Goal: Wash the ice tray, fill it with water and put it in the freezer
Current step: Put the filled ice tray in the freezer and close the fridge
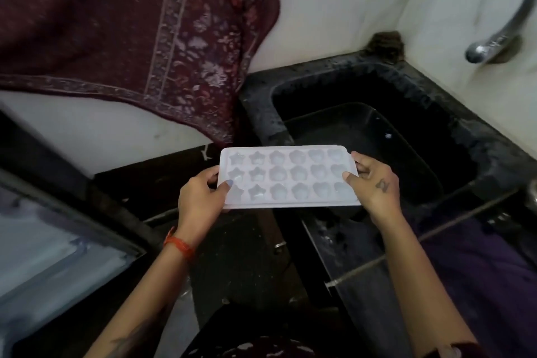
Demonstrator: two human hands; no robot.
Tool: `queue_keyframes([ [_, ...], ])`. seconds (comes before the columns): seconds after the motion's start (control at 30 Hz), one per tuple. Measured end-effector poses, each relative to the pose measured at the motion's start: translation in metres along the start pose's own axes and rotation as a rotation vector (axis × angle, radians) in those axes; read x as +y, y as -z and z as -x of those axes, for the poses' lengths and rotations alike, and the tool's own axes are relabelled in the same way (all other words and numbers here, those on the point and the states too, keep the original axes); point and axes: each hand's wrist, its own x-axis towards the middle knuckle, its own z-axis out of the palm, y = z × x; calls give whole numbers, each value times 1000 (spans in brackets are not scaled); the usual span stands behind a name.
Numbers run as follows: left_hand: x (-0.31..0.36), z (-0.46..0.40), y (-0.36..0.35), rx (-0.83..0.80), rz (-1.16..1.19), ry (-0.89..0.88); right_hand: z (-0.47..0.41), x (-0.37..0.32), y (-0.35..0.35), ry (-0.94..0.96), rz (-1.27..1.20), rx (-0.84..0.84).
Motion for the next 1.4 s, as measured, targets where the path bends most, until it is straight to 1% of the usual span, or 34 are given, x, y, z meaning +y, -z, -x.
queue_keyframes([
  [0.33, -69, -1, 93, 269, 47, 153, 0, -74, -113, 174, 13, -255],
  [0.63, -124, 17, 168, 522, 155, 333, 20, -136, -217, 359, 47, -477],
  [0.77, -142, 36, 194, 634, 100, 446, 35, -161, -257, 447, 65, -600],
  [0.93, -159, 62, 215, 760, 132, 548, 53, -186, -306, 547, 64, -787],
  [1.4, -185, 131, 246, 1212, 174, 803, 134, -251, -421, 817, 107, -1236],
])
